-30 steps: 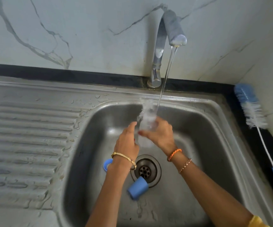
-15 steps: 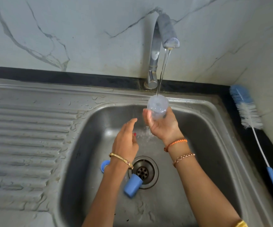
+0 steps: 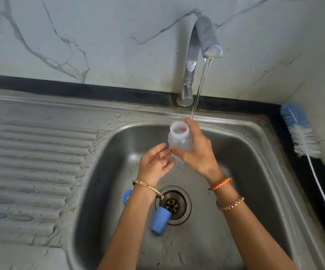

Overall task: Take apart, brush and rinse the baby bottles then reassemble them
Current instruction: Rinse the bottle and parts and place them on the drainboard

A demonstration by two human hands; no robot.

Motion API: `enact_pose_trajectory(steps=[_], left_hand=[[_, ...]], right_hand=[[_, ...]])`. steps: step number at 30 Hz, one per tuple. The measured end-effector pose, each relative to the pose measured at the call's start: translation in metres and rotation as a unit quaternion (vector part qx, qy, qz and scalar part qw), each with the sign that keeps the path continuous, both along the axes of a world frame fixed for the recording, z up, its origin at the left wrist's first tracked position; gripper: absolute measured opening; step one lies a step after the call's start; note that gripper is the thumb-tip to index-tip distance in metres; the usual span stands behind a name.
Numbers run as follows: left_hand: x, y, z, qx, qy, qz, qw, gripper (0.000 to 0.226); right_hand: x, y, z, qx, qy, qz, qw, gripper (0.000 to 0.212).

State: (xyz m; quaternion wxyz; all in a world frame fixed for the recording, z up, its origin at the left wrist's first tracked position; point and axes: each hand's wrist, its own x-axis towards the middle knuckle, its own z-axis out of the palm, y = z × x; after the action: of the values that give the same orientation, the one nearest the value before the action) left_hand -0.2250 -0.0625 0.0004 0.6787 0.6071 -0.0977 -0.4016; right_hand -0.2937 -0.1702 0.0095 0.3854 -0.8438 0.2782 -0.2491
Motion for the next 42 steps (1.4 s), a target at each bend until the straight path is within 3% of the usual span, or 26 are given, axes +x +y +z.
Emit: enact_pose_trajectory(steps=[2, 5, 9, 12, 22, 25, 30, 35, 38, 40, 42], left_hand=[[0.004, 0.002, 0.004, -0.026, 0.135, 0.024, 0.99, 0.043], [0.008, 0.003, 0.002, -0.01, 0.18, 0.057, 0.982, 0.035], [0.01, 0.003, -0.002, 0.007, 0.199, 0.072, 0.977, 0.04], [0.01, 0.002, -0.002, 0.008, 0.193, 0.064, 0.979, 0.044], [0.007, -0.001, -0.003, 0.007, 0.187, 0.058, 0.981, 0.041], [0.006, 0.0, -0.004, 0.001, 0.188, 0.058, 0.981, 0.042], [0.007, 0.0, -0.004, -0.002, 0.196, 0.068, 0.978, 0.042], [0.005, -0.001, -0.006, 0.004, 0.195, 0.061, 0.979, 0.039], [0.004, -0.002, -0.004, -0.005, 0.193, 0.071, 0.979, 0.027], [0.005, -0.003, -0.003, -0.007, 0.195, 0.08, 0.978, 0.024], [0.004, -0.004, -0.001, -0.012, 0.203, 0.083, 0.976, 0.027]], right_hand=[[-0.002, 0.001, -0.003, 0.013, 0.017, -0.045, 0.999, 0.057], [0.003, 0.002, 0.002, 0.035, -0.024, -0.101, 0.994, 0.058], [0.0, 0.002, 0.001, 0.032, 0.046, -0.018, 0.998, 0.056], [-0.002, -0.002, 0.0, 0.021, 0.05, -0.072, 0.996, 0.059], [-0.007, 0.002, 0.001, 0.036, 0.004, -0.092, 0.995, 0.059], [-0.005, 0.003, 0.003, 0.0, -0.013, -0.135, 0.991, 0.062], [-0.001, 0.005, 0.008, 0.001, 0.003, -0.134, 0.991, 0.062], [0.003, 0.003, 0.004, 0.103, 0.019, -0.134, 0.985, 0.06], [-0.004, 0.004, 0.001, 0.312, -0.093, -0.121, 0.938, 0.057], [-0.005, 0.006, -0.001, 0.462, -0.133, -0.103, 0.871, 0.048], [-0.003, 0.006, -0.006, 0.606, -0.149, -0.105, 0.774, 0.035]])
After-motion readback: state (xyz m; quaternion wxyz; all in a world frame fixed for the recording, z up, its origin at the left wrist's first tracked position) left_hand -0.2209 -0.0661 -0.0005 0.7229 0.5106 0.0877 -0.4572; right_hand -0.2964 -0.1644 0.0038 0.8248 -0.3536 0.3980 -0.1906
